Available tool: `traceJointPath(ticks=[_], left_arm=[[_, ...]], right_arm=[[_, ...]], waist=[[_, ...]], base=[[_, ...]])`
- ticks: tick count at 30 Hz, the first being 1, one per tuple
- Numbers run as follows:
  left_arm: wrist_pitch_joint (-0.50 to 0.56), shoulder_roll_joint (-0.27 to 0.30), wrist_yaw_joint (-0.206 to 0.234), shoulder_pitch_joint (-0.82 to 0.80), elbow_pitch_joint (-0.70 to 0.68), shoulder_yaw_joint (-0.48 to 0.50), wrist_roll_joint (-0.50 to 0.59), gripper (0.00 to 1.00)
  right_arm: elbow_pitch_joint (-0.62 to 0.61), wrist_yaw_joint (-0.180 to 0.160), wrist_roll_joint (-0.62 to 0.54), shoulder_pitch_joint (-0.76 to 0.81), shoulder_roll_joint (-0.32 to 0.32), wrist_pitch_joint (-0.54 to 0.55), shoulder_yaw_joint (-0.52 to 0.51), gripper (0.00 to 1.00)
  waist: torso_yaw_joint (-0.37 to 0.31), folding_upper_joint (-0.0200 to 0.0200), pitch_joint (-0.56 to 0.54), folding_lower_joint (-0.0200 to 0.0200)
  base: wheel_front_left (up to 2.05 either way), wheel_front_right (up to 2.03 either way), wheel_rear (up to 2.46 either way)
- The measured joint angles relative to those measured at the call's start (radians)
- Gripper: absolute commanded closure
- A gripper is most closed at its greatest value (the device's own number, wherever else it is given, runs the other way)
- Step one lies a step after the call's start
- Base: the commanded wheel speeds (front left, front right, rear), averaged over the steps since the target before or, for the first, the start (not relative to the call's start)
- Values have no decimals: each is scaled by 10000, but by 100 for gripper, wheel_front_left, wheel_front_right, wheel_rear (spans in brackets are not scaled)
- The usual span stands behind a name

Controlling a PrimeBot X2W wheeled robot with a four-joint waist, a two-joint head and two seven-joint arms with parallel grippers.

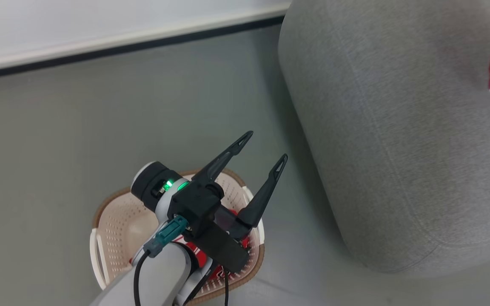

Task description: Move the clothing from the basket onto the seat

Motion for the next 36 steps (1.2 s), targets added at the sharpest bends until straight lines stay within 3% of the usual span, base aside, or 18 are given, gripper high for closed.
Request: traceJointPath(ticks=[6, 14, 22, 28, 29, 30, 31, 32, 33, 36], left_arm=[[222, 244, 10, -291, -387, 33, 278, 0], [401, 255, -17, -746, -370, -25, 414, 0], [477, 267, -94, -762, -209, -82, 426, 0], [458, 245, -100, -766, 54, -88, 424, 0], [441, 240, -100, -766, 92, -86, 424, 0], [378, 226, -102, -766, 146, -84, 422, 0], [370, 209, -102, -765, 211, -81, 410, 0], [345, 201, -102, -764, 268, -77, 407, 0], [291, 199, -102, -761, 339, -71, 399, 0], [259, 188, -104, -753, 506, -52, 328, 0]], right_arm=[[360, -391, -12, -364, 115, -63, -98, 100], [1499, -573, 10, -157, 842, -341, -27, 100], [2385, -568, 15, 193, 1597, -502, 284, 100], [3060, -546, -12, 662, 1741, -602, 430, 100], [3150, -514, -12, 712, 1747, -604, 433, 97], [3231, -504, -12, 765, 1751, -633, 431, 66], [3296, -504, -12, 830, 1764, -688, 439, 53], [3361, -499, -12, 898, 1793, -694, 439, 9], [3419, -472, -12, 965, 1829, -721, 451, 0], [3572, -359, -4, 1103, 1877, -782, 439, 0]], waist=[[200, 0, 849, 0], [248, 1, 1842, 0], [327, 0, 2339, -1], [378, -1, 2324, -2], [379, -1, 2299, -3], [378, 0, 2270, -3], [377, -1, 2237, -2], [374, -1, 2198, -3], [371, -1, 2154, -3], [351, -1, 2008, -3]], base=[[0, 0, 0], [0, 0, 0], [0, 0, 0], [0, 0, 0], [0, 0, 0], [0, 0, 0], [0, 0, 0], [0, 0, 0], [0, 0, 0], [0, 0, 0]])
